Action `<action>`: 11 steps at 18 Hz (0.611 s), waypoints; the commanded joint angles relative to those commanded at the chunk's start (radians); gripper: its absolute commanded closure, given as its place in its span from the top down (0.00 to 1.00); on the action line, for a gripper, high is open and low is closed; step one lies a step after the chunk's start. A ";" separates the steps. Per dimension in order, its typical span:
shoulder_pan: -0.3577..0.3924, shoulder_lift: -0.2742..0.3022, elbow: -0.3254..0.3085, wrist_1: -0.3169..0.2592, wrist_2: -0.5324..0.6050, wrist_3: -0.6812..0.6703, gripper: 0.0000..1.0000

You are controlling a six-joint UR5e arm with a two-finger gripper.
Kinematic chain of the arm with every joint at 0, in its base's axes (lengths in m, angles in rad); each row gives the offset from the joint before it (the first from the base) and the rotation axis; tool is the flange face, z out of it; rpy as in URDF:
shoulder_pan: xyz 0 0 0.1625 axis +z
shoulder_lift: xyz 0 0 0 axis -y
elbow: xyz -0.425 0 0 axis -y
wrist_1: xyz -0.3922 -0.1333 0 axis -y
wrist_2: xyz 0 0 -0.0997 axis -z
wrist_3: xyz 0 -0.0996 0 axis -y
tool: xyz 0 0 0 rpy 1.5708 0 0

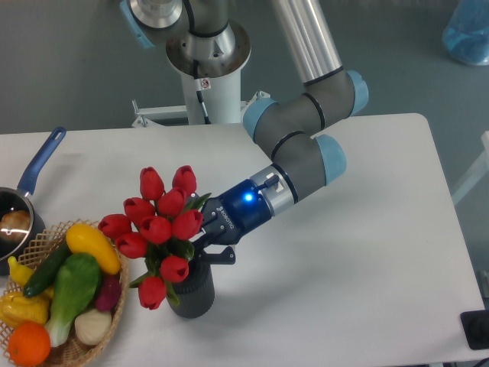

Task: Insert the flowers into the vase
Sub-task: 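Push the tulip stems deeper into the vase, adjusting the bunch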

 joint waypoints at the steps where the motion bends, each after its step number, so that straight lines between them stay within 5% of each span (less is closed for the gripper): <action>1: 0.000 -0.005 -0.002 0.000 0.000 0.014 0.26; 11: 0.000 -0.012 -0.011 0.000 0.000 0.035 0.29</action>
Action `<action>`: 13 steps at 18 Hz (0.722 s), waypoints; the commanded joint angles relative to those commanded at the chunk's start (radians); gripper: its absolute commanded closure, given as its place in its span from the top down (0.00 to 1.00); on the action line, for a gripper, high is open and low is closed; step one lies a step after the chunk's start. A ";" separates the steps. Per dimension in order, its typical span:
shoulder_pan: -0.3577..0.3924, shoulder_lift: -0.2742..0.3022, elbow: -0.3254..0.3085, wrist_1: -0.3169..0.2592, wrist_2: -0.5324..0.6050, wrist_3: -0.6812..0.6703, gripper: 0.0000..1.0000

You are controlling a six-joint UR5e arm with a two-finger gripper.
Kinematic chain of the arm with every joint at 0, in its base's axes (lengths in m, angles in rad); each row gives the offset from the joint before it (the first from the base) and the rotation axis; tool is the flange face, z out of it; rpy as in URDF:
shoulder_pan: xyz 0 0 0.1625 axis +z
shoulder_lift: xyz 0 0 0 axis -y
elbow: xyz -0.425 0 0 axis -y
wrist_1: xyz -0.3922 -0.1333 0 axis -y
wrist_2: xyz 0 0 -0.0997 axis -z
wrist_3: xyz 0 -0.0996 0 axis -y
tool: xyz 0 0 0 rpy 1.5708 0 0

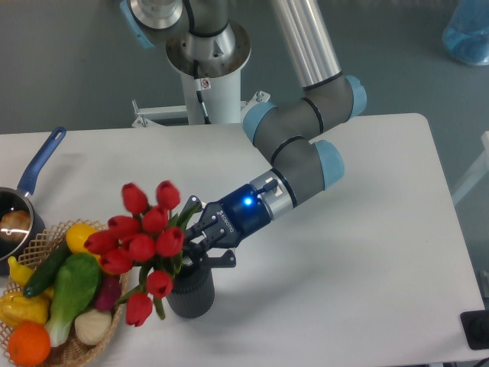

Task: Insert the flowers into the vase
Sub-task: 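Push the tulip stems deeper into the vase, adjusting the bunch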

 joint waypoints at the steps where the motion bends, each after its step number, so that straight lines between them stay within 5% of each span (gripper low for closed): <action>1: 0.000 -0.002 0.000 0.000 0.000 0.000 0.29; 13: -0.002 -0.014 -0.008 0.000 0.000 0.026 0.37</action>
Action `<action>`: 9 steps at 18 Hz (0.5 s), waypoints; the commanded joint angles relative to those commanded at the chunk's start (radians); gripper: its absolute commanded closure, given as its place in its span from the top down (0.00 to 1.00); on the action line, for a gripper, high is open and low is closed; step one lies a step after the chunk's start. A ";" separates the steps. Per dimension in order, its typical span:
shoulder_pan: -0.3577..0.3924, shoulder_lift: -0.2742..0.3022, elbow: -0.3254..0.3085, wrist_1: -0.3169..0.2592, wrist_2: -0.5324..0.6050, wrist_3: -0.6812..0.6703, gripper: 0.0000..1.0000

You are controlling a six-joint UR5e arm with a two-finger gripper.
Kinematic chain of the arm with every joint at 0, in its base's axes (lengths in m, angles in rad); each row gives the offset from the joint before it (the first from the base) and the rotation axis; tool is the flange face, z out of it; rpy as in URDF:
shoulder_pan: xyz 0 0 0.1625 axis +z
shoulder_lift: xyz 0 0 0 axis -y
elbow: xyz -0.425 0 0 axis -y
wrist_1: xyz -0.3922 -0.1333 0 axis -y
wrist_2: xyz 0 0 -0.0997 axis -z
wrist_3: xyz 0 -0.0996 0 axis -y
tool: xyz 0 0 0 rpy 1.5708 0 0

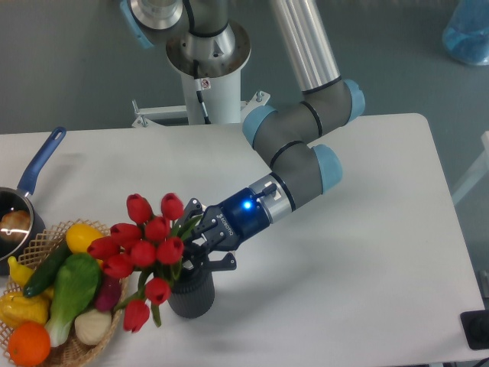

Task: Insert the flowers into the vase
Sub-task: 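Push the tulip stems deeper into the vase, adjusting the bunch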

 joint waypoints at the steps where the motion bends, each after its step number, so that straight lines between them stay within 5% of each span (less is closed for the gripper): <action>1: 0.000 0.000 0.000 0.000 0.000 0.015 0.39; 9: 0.003 -0.006 -0.006 -0.002 0.000 0.031 0.47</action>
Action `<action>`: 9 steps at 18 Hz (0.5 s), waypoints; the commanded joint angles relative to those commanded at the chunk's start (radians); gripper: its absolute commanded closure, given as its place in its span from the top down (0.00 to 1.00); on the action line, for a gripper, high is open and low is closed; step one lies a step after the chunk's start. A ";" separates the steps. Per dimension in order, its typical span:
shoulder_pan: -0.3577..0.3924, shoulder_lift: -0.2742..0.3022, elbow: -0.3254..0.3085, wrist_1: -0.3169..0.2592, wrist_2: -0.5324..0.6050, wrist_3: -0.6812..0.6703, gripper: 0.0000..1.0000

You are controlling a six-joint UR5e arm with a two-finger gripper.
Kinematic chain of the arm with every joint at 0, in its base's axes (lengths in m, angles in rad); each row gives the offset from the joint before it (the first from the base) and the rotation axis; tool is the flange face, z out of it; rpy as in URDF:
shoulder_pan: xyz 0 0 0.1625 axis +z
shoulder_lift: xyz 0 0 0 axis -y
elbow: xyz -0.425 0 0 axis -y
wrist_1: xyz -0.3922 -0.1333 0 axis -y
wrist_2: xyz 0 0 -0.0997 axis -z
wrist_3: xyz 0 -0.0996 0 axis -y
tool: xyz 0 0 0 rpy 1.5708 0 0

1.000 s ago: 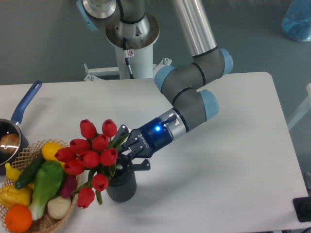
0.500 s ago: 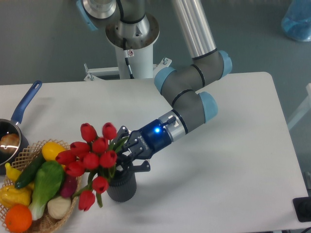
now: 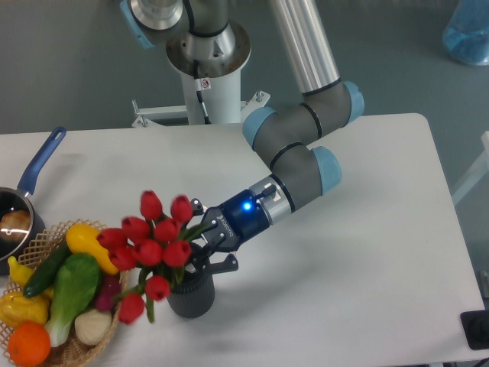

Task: Insert the flowers into the vase
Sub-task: 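Push the tulip stems deeper into the vase, adjusting the bunch, then open the gripper and release the tulips in the vase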

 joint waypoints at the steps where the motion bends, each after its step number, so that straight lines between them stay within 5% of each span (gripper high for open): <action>1: 0.000 0.000 0.000 0.002 0.000 0.000 0.50; 9: 0.005 0.000 0.002 0.002 0.002 0.028 0.75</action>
